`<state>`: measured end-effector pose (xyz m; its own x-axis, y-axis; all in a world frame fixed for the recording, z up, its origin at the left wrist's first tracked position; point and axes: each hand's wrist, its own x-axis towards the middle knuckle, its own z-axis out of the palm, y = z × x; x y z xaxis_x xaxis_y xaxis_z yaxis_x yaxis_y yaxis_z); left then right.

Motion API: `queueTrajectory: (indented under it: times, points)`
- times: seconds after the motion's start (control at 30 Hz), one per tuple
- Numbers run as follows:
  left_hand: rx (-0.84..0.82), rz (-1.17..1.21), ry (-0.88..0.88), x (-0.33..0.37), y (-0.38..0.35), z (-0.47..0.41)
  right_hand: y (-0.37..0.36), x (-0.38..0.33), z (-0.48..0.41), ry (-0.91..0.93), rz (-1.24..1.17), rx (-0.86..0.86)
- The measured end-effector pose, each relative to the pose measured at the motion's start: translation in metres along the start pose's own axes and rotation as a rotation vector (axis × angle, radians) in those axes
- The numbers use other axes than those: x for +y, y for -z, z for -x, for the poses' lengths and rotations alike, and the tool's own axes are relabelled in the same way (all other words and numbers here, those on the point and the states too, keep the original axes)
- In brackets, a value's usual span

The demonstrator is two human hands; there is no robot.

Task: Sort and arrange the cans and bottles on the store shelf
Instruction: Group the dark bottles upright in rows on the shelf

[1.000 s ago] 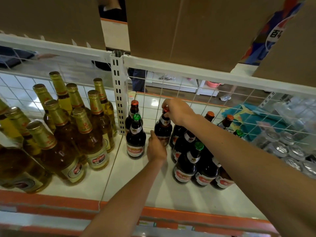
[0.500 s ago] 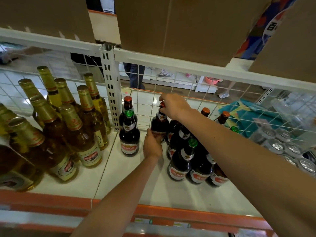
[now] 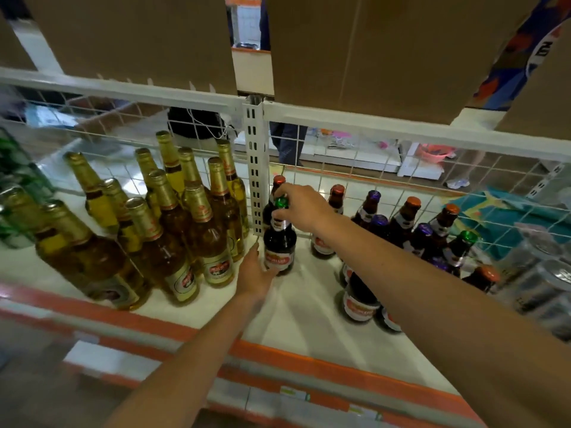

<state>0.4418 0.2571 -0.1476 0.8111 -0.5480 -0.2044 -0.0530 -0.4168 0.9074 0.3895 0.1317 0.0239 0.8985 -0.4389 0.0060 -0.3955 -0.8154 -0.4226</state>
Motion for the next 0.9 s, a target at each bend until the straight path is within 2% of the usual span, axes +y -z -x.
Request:
queueTrajectory:
  times: [0.1,0.27,0.37,0.6,0.9]
  points:
    - [-0.134,0.164,-0.06,0.002,0.0,-0.014,-0.003,0.003,0.0,-0.018,0.045,0.05]
    - [-0.12,0.167,-0.144,-0.007,-0.012,-0.001,0.012,0.018,0.009,-0.036,0.101,-0.003]
    - [-0.171,0.108,-0.16,0.001,-0.033,0.008,0.024,0.035,0.017,-0.059,0.162,-0.056]
    - [-0.174,-0.01,-0.137,0.025,-0.073,0.015,0.053,0.058,0.03,-0.11,0.23,-0.1]
    - [-0.133,-0.151,-0.159,0.026,-0.08,0.016,0.05,0.072,0.037,-0.128,0.198,-0.098]
